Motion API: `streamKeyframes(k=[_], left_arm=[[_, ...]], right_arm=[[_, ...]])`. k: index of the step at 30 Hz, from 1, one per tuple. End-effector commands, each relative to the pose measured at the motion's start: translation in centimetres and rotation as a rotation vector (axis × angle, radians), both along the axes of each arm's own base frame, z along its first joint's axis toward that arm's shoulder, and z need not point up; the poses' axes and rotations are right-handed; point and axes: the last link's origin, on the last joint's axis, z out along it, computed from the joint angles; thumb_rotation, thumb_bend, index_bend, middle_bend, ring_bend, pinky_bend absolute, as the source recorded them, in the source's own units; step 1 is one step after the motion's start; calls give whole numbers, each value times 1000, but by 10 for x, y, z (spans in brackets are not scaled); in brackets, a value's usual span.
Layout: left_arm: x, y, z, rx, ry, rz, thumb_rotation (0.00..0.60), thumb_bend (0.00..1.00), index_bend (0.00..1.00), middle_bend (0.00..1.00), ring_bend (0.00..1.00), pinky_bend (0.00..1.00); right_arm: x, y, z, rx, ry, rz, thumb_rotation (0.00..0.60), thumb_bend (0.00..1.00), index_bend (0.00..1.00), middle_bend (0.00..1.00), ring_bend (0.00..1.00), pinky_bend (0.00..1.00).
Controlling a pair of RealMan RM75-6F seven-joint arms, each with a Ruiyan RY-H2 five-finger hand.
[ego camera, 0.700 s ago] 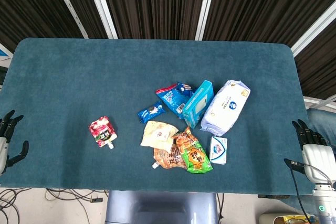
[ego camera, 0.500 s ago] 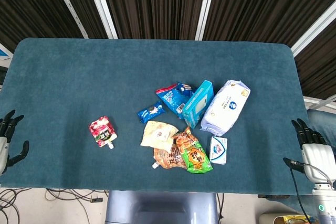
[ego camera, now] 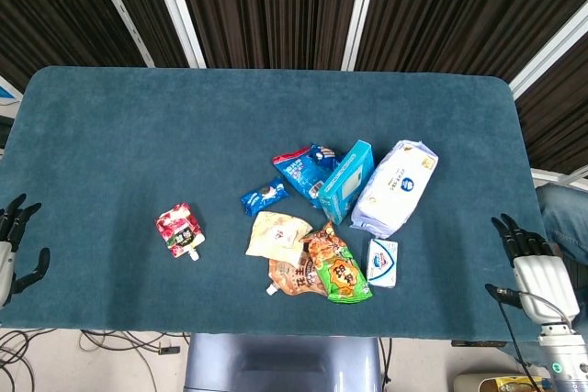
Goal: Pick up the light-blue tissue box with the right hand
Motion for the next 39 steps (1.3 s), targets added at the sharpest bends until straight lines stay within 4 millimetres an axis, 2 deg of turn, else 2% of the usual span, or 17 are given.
streamKeyframes(k=[1, 17, 19, 23, 28, 32, 39], left_arm=[[1, 1, -1, -3, 0, -1, 600, 450, 118, 12, 112, 76], [-1, -1, 1, -6, -25, 20, 600, 450, 118, 12, 112, 76], [-1, 0, 1, -9, -24, 20, 600, 449, 118, 12, 112, 76], [-1, 0, -2, -22, -25, 22, 600, 450, 119, 12, 112, 76], [-2, -1, -2, -20, -28, 27, 600, 450, 118, 12, 112, 77], [-3, -1, -3, -23, -25, 31, 600, 449, 118, 12, 112, 77], [-4, -1, -2, -21, -28, 39, 600, 450, 118, 13, 112, 77]], right_arm=[[2, -1, -3, 21, 0, 19, 600, 151, 32, 69, 190, 199], [14, -5, -22, 143, -49, 72, 600, 151, 34, 74, 192, 199], [17, -14, -19, 155, -48, 91, 600, 150, 34, 74, 191, 199], [21, -43, -10, 137, -4, 152, 600, 150, 34, 73, 181, 199], [30, -59, -16, 215, -77, 171, 600, 150, 34, 72, 174, 199], [38, -78, -16, 216, -13, 206, 600, 151, 34, 71, 172, 199], [76, -111, -24, 225, -35, 258, 600, 151, 34, 73, 174, 199]])
